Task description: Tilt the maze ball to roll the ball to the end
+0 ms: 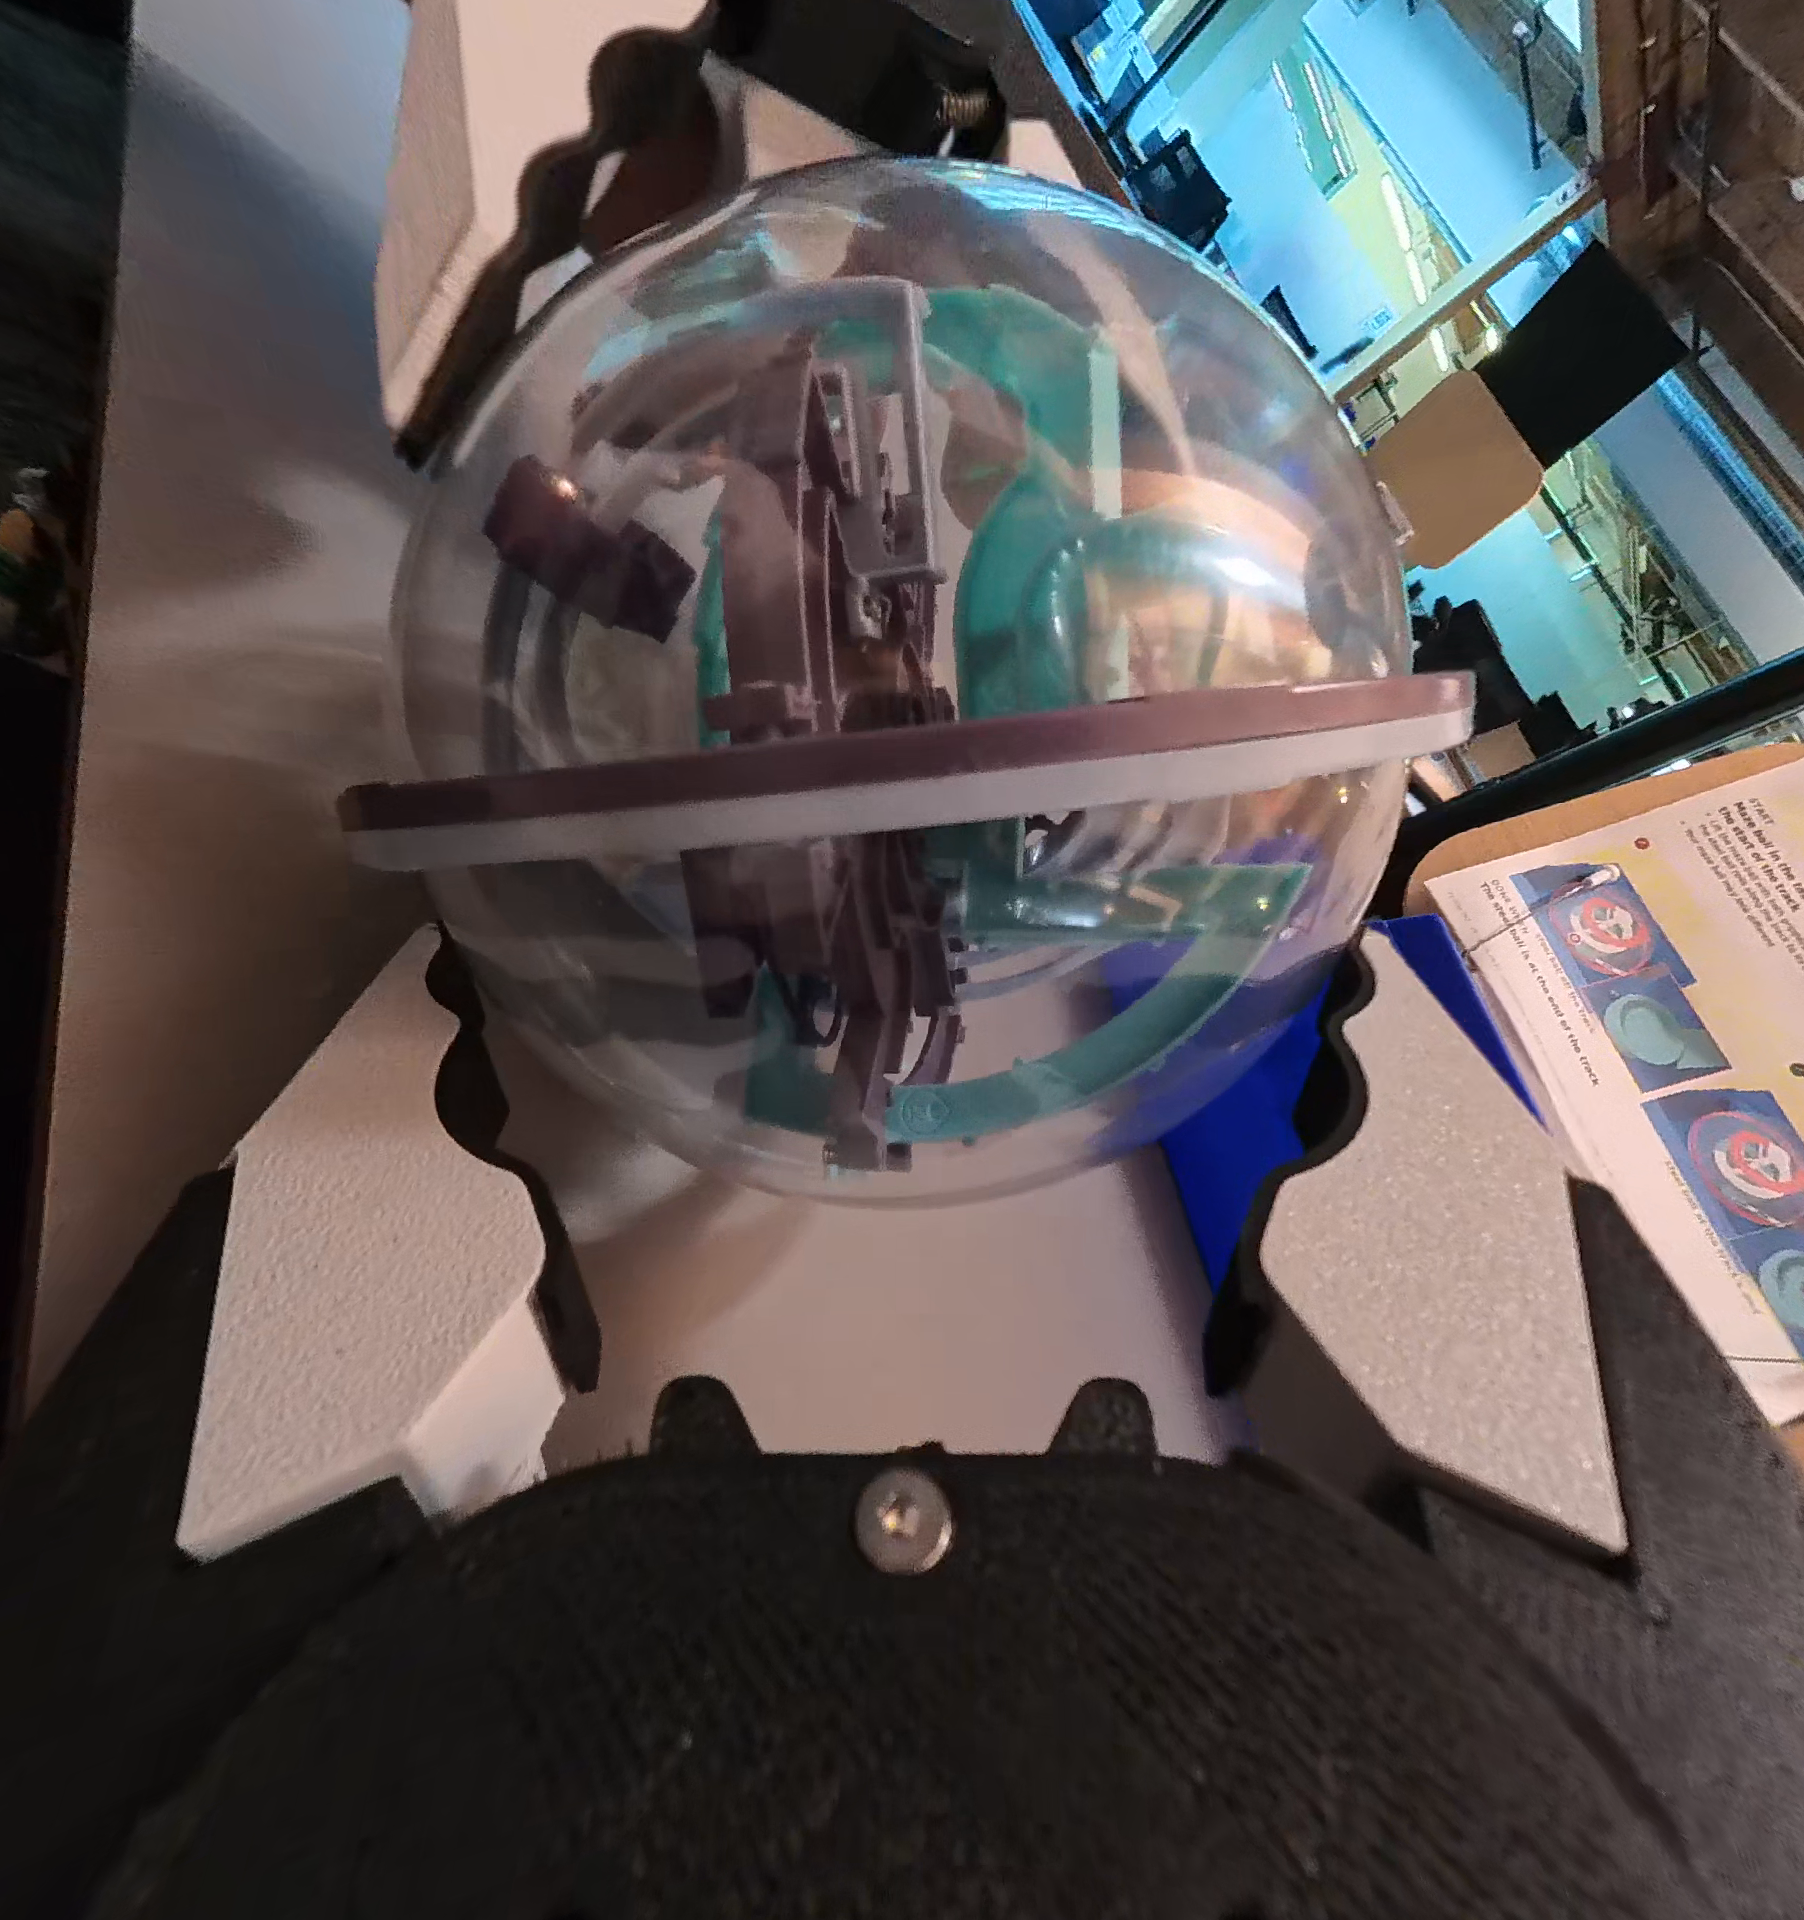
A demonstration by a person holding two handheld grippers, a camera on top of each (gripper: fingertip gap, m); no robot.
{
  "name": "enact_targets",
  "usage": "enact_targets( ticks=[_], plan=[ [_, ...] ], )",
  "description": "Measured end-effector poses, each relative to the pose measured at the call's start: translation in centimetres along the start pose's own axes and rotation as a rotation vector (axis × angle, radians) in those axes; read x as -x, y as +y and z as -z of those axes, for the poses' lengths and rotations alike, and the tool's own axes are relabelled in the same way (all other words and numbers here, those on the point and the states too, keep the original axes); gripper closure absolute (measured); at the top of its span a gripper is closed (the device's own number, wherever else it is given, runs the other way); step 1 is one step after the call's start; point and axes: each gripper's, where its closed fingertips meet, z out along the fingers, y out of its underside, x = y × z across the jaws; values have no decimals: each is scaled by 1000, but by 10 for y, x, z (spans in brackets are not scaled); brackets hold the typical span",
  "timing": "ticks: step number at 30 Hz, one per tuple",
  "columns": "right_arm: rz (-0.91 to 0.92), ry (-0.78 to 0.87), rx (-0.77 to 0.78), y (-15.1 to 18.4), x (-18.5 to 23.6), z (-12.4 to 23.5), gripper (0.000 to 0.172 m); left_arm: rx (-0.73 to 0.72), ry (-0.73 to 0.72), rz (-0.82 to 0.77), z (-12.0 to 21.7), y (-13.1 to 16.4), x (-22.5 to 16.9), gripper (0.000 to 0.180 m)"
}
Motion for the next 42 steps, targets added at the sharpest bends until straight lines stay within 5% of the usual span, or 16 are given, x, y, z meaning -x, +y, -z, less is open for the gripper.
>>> enact_targets(
  ticks=[7,28,42],
  plan=[
    [-65,-16,-37,0,-1,3,19,31,1,-51,-7,4,-2,30],
    [-349,-158,-196,-19,5,16,19,26,147,310,-10,5,-12,30],
    [-299,-73,-260,-26,-5,15,15,25,131,540,-17,4,-3,30]
  ],
)
